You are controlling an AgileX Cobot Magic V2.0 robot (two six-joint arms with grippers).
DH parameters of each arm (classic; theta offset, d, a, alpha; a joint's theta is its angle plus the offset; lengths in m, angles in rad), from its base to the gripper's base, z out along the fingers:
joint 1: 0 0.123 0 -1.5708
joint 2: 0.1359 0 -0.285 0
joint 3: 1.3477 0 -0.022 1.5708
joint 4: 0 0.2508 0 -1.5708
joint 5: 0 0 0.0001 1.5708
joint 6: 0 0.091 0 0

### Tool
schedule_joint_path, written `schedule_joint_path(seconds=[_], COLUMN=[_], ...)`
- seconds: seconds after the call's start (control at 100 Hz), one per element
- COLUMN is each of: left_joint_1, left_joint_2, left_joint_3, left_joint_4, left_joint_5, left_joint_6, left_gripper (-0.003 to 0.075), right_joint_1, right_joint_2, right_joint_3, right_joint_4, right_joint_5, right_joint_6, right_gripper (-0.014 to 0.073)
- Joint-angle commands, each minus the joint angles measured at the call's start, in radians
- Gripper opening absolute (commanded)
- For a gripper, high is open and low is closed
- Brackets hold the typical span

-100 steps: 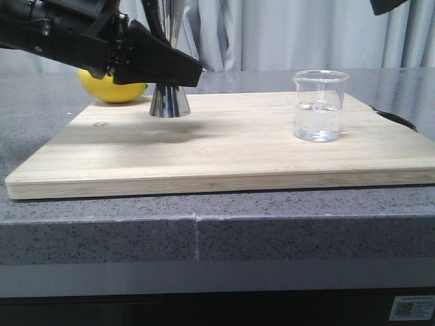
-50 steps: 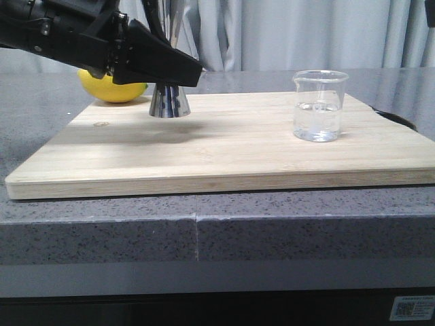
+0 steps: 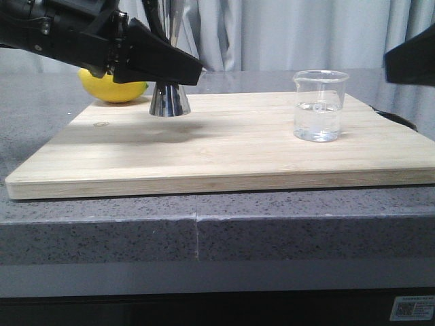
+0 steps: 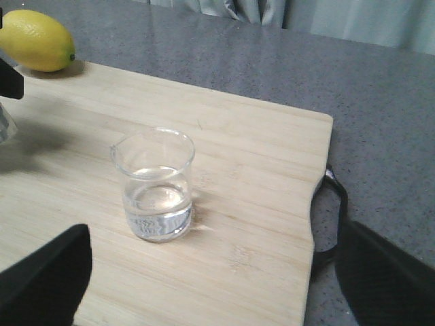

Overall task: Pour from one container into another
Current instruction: 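Lower the right gripper toward the glass beaker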

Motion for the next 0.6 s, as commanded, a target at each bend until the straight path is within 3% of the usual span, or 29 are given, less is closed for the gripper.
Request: schedule_joint_path(seconds=[0.0, 0.18, 0.42, 0.59], left_joint_1=[-0.006, -0.006, -0.006, -0.006], left_joint_2=[-0.055, -0.055, -0.055, -0.055], left_joint_3=[-0.024, -0.024, -0.024, -0.024], left_joint_4=[-0.076, -0.076, -0.076, -0.076], left_joint_5=[0.107, 0.107, 0.107, 0.107], left_joint_6=[-0.006, -0.006, -0.006, -0.006], left_gripper=[0.0018, 0.0018, 0.0018, 0.0018], right_joint_1=[0.013, 0.013, 0.013, 0.013], right_joint_2=[0.059, 0.196, 0.342, 0.436], right_joint_3=[-0.025, -0.025, -0.025, -0.025], right_joint_4=[0.001, -0.013, -0.215, -0.273], right_joint_5=[-0.159, -0.270, -0.467, -0.562], right_joint_6=[-0.010, 0.023, 0.240, 0.315], right_gripper=[0.0658, 0.0658, 0.0658, 0.0658])
